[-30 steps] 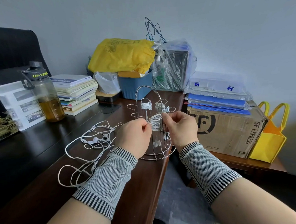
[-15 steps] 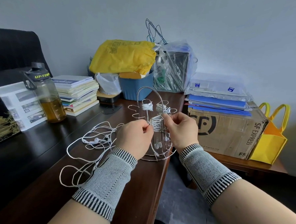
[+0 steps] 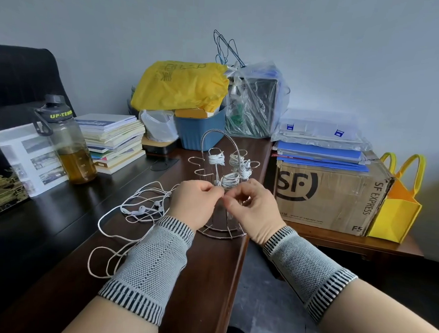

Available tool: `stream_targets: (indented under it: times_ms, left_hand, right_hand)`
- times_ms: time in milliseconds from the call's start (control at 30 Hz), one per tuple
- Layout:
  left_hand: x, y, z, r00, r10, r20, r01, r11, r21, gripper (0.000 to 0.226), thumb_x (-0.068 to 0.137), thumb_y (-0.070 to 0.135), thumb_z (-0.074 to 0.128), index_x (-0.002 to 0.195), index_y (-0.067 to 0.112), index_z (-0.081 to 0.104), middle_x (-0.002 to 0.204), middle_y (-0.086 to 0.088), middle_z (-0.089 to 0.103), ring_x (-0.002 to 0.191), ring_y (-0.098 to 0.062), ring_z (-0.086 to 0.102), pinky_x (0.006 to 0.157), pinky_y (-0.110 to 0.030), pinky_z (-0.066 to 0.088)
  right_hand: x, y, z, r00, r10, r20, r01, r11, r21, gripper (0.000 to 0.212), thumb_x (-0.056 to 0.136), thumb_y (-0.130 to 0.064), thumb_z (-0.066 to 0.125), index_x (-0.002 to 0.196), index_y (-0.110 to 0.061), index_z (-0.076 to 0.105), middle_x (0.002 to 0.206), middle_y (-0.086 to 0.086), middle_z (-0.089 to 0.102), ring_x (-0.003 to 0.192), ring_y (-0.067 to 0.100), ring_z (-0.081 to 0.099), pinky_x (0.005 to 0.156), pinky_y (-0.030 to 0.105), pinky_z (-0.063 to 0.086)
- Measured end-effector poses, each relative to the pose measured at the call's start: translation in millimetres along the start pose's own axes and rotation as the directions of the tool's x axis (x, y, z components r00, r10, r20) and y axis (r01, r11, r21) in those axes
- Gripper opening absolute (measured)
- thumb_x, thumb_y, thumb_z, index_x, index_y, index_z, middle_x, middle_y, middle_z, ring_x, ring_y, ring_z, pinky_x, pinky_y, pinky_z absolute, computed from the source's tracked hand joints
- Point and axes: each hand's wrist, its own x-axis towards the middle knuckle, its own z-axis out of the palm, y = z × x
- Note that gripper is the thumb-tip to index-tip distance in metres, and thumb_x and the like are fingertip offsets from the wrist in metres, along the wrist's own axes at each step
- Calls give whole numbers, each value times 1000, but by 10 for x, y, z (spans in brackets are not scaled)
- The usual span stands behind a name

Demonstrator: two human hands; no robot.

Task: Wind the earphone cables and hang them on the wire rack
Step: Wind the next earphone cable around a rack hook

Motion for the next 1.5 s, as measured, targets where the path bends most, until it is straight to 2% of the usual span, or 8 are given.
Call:
stream_targets:
  times_ms: [133,300,467,600,833,1033,1233,1500]
  left_hand:
    - [-26,23,-9,998,-54,32,57,993,-99,19,75,34,67,63,20,73,54,-2,62,54,-12,52,55,-27,43]
    - [-16,35,18,999,-40,-8,40,999,-14,21,83,33,67,71,19,75,68,-3,71,77,-23,66,76,-36,52]
    - [-39,11,93,993,32,-112,-20,994,109,21,91,29,58,95,21,77,76,2,74,78,-21,69,76,-34,55]
    - [-58,-70,149,998,7,-68,1,994,114,20,95,22,54,96,24,75,68,7,70,63,-8,69,55,-22,45]
    - [-72,-61,227,997,46,-55,-45,999,12,29,99,24,48,121,23,67,91,3,72,56,-3,68,53,-23,45]
    - [-105,-9,324,997,56,-43,-60,994,-91,31,101,21,46,129,24,60,95,23,62,52,-7,66,62,-28,53]
    - [-51,-110,264,997,-35,-74,32,999,-33,30,97,12,45,112,19,71,100,7,73,52,-8,66,46,-16,42]
    - [-22,-124,241,972,13,-233,-13,1000,1,17,90,19,60,102,22,71,88,14,65,90,-11,64,84,-27,51]
  right_hand:
    - [8,26,-25,998,-66,18,68,987,-143,17,68,-49,71,65,-37,59,80,-11,48,87,10,46,79,14,37]
    - [-2,107,-36,994,-106,0,105,982,-159,11,79,-21,76,70,-20,68,85,-4,53,88,15,52,81,24,42]
    - [4,187,-135,993,-66,-100,54,992,-117,13,79,-16,75,68,-16,67,90,-13,49,87,-4,50,79,3,36]
    - [56,207,-137,991,72,-109,-71,997,8,23,80,-20,73,61,-25,63,100,-8,60,100,7,59,92,28,47]
    - [111,159,-159,964,230,-131,-201,958,205,21,83,-18,70,64,-13,63,84,4,71,71,15,64,72,28,52]
    - [57,125,-181,972,191,-133,-169,972,164,19,87,-17,67,70,-9,63,63,0,64,48,-4,56,54,13,46]
    - [153,182,-201,962,191,-197,-168,978,126,25,83,-18,70,60,-21,59,87,0,68,79,8,62,76,18,48]
    - [200,211,-152,949,280,-145,-245,944,221,30,84,-13,67,56,-16,56,91,-6,68,84,7,62,80,19,44]
